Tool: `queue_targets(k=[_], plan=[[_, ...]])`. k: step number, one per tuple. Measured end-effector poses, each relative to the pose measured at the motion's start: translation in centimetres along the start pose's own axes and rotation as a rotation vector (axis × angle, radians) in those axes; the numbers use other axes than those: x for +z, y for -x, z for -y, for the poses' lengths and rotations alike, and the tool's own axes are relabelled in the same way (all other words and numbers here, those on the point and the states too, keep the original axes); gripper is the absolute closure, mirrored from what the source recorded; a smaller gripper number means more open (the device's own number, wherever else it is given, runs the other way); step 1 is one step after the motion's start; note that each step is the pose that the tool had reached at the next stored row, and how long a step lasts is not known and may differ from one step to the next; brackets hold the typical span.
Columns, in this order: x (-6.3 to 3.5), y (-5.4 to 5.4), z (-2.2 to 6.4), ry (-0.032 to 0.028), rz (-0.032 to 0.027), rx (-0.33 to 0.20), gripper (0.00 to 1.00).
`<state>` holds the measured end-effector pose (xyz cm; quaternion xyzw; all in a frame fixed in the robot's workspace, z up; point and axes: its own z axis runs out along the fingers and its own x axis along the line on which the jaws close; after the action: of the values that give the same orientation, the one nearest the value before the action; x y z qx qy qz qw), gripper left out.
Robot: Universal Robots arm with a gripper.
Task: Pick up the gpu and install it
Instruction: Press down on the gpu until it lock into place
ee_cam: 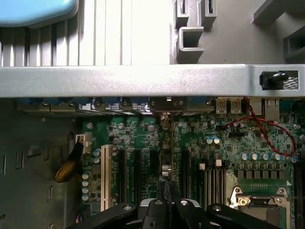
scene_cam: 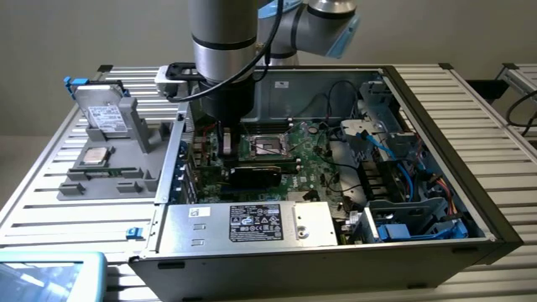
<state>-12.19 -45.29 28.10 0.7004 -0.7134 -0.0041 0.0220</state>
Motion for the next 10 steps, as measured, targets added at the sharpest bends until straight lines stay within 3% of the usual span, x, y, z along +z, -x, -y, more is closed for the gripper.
queue_targets(k=[10], plan=[[0.69, 0.21, -0.48, -0.0109, 0.0004, 0.002, 0.88]])
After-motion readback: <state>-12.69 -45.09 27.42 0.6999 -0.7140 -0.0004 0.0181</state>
